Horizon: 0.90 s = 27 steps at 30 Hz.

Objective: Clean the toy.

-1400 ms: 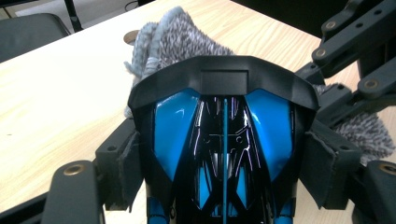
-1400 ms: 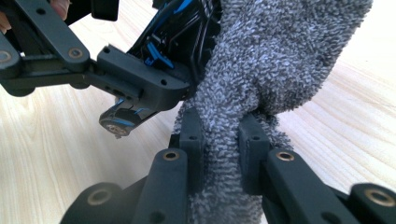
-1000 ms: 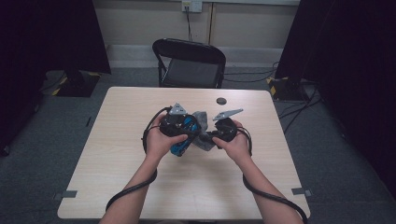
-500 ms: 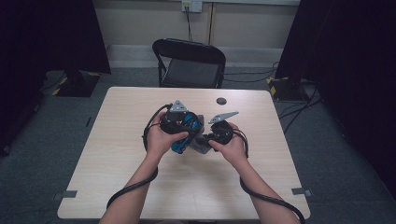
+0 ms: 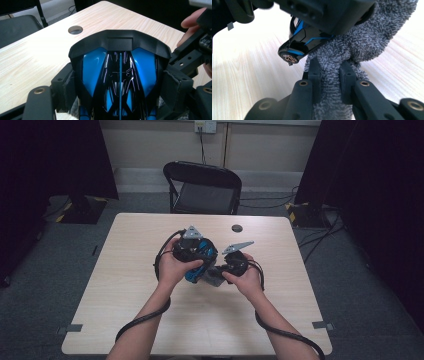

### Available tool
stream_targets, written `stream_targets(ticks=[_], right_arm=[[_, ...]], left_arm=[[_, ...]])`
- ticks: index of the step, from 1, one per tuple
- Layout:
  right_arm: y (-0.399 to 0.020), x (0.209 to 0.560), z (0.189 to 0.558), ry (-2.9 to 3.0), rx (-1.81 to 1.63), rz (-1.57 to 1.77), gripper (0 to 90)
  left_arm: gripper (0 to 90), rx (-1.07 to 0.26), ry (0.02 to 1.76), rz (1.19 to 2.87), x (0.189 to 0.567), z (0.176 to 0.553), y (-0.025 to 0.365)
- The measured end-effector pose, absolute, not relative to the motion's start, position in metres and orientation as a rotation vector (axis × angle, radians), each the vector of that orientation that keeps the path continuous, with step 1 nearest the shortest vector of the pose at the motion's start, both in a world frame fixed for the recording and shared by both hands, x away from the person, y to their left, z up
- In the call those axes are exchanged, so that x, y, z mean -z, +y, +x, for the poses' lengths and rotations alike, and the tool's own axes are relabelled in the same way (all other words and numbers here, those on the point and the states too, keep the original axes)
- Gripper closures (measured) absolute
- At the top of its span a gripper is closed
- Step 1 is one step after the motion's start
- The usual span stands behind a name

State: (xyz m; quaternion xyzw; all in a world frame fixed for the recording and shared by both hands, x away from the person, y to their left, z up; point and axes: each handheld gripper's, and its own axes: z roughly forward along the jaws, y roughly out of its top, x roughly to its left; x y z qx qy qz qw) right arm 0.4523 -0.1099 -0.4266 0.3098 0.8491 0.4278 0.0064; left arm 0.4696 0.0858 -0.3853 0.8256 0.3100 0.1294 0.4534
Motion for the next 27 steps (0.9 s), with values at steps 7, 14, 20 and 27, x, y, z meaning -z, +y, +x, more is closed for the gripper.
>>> stream_targets(ticks=[7,14,20,27], right_arm=[[-0.105,0.435,0.450,2.675,-1.346,0.966,75.6],[-0.102,0.439,0.449,2.689,-1.356,0.976,75.6],[-0.097,0.446,0.447,2.706,-1.356,0.979,75.6],[-0.090,0.450,0.445,2.718,-1.358,0.972,75.6]], left_arm=[[25.5,-0.320,0.758,2.037,0.383,0.471,0.084],[25.5,-0.319,0.765,2.031,0.384,0.472,0.085],[25.5,-0.321,0.767,2.035,0.385,0.472,0.086],[25.5,-0.325,0.779,2.032,0.385,0.474,0.089]])
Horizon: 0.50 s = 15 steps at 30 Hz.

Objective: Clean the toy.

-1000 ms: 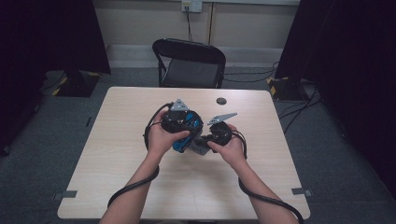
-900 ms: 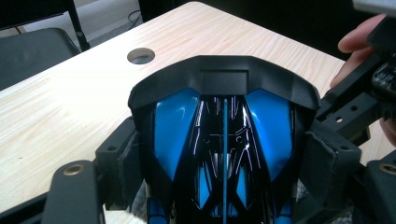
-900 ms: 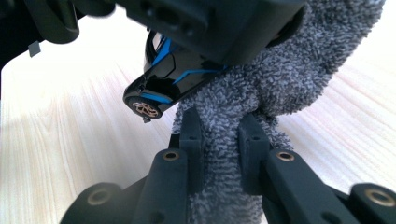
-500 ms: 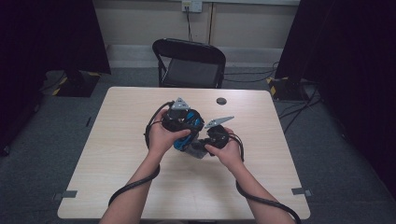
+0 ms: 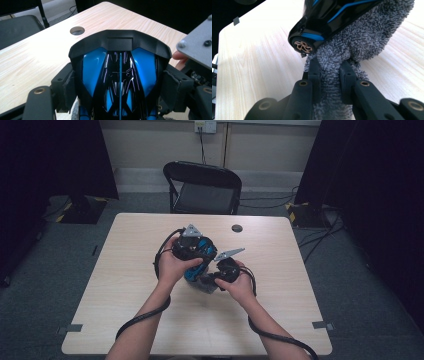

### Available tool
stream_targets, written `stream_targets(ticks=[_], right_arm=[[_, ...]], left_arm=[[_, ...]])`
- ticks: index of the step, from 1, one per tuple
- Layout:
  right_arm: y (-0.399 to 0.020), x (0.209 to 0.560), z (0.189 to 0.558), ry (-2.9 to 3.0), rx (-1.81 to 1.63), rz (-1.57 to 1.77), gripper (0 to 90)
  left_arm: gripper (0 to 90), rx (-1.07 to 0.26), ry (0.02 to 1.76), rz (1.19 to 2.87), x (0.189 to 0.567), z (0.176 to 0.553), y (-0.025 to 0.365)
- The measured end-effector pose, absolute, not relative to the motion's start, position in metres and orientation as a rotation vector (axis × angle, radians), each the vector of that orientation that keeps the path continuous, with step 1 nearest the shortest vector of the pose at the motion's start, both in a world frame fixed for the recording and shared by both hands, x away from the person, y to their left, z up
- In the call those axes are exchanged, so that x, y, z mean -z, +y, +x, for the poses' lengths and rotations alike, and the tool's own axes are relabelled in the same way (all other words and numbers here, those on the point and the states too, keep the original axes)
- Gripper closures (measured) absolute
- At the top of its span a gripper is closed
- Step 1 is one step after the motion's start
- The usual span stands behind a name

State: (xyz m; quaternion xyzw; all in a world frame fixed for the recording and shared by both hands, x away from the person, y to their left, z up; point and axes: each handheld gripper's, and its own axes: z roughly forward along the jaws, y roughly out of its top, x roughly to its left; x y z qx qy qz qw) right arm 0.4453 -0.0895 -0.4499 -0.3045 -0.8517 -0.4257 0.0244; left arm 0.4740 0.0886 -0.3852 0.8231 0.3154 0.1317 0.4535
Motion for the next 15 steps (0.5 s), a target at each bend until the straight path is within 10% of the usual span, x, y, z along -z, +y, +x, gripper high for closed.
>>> stream_targets(ticks=[15], right_arm=[[-0.0822,0.4573,0.4414,-2.662,1.255,-0.900,75.6]], left_arm=[[25.5,-0.332,0.780,2.011,0.3822,0.4749,0.0909]])
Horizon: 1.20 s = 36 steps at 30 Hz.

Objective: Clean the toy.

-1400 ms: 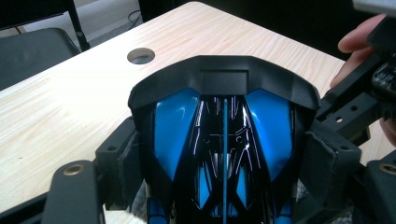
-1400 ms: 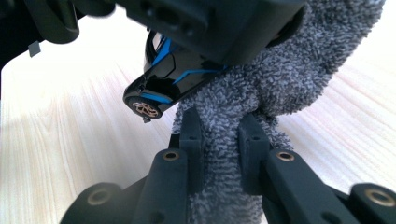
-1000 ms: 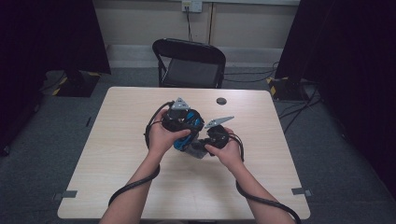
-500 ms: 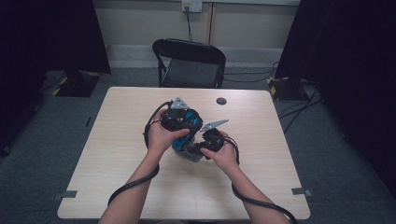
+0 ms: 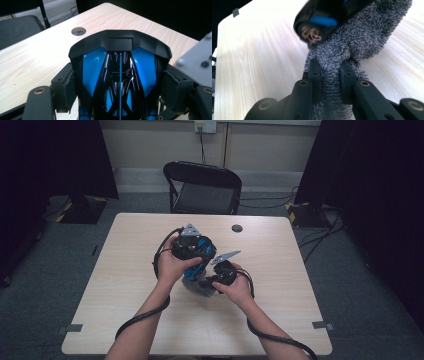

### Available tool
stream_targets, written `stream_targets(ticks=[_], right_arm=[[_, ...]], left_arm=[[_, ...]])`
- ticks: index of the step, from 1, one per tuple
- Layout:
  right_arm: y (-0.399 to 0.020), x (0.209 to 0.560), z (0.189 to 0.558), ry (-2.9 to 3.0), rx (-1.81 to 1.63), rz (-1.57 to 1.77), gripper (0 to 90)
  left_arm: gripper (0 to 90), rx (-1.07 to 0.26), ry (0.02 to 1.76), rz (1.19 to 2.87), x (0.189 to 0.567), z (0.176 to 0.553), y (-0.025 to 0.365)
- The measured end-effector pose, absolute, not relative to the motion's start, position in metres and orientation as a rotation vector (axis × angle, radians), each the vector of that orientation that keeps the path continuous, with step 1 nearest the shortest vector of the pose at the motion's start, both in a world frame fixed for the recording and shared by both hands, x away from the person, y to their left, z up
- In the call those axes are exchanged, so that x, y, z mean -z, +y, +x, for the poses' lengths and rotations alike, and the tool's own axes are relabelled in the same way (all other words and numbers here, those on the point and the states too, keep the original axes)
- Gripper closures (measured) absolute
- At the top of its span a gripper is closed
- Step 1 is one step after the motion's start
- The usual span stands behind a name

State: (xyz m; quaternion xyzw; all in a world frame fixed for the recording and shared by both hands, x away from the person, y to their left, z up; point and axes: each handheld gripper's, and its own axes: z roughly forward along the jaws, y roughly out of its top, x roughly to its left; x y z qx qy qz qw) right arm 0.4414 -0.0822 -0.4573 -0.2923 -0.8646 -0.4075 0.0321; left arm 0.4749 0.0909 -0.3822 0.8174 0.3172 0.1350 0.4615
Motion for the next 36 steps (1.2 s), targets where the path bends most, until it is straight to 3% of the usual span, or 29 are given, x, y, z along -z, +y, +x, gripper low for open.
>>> stream_targets(ticks=[13,36], right_arm=[[-0.088,0.459,0.440,-2.721,1.194,-0.892,75.6],[-0.146,0.442,0.453,-2.737,1.234,-1.051,75.5]], left_arm=[[25.5,-0.350,0.805,2.000,0.377,0.477,0.105],[25.5,-0.369,0.859,2.057,0.384,0.477,0.136]])
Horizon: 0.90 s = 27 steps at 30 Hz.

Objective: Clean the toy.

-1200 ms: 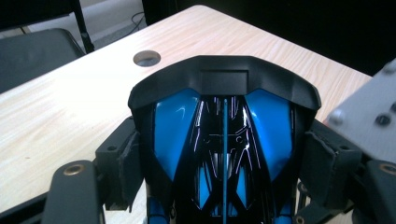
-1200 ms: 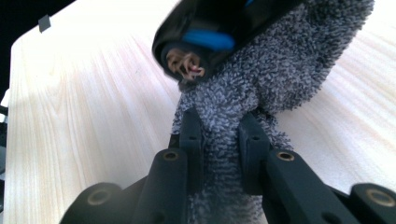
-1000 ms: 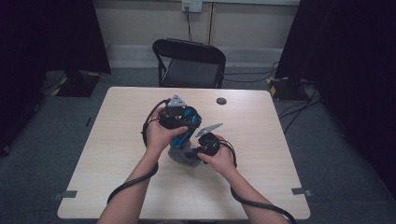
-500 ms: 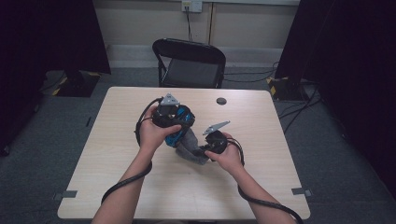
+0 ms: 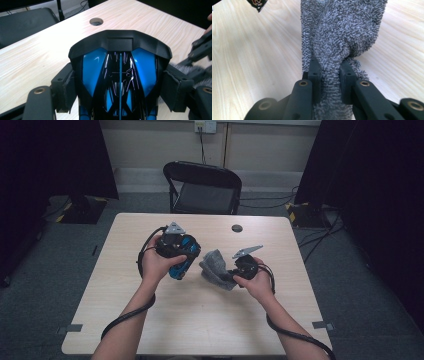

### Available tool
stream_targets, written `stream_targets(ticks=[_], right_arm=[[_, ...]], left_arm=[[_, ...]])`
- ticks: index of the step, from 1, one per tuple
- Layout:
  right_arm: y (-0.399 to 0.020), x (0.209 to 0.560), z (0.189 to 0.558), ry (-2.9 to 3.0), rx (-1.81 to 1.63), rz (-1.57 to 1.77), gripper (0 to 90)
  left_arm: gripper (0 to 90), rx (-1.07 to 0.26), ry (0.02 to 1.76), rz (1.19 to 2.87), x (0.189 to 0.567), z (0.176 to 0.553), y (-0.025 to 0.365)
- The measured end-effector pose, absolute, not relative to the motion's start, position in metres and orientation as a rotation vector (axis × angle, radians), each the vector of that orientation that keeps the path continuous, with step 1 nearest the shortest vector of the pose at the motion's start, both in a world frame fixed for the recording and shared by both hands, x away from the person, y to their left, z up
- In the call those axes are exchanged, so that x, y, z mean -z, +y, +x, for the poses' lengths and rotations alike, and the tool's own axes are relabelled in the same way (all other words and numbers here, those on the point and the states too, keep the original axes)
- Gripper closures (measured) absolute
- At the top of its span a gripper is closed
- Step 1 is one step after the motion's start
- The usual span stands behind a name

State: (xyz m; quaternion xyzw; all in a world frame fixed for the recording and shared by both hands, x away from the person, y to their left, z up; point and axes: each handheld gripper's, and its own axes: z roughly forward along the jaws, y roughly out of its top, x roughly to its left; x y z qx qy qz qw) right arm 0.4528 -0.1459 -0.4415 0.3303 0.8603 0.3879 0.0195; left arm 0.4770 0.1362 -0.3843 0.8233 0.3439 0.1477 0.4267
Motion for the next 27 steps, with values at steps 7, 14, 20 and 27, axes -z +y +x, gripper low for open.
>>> stream_targets(ticks=[7,14,20,27], right_arm=[[-0.164,0.440,0.456,2.624,-1.204,1.067,75.5],[-0.178,0.440,0.457,2.585,-1.194,1.100,75.5],[-0.187,0.438,0.458,2.559,-1.194,1.118,75.4],[-0.198,0.437,0.459,2.530,-1.195,1.149,75.4]], left_arm=[[25.5,-0.372,0.896,2.082,0.393,0.476,0.150],[25.5,-0.378,0.932,2.104,0.403,0.475,0.163],[25.5,-0.383,0.956,2.120,0.409,0.474,0.173],[25.5,-0.383,0.993,2.130,0.416,0.473,0.183]])
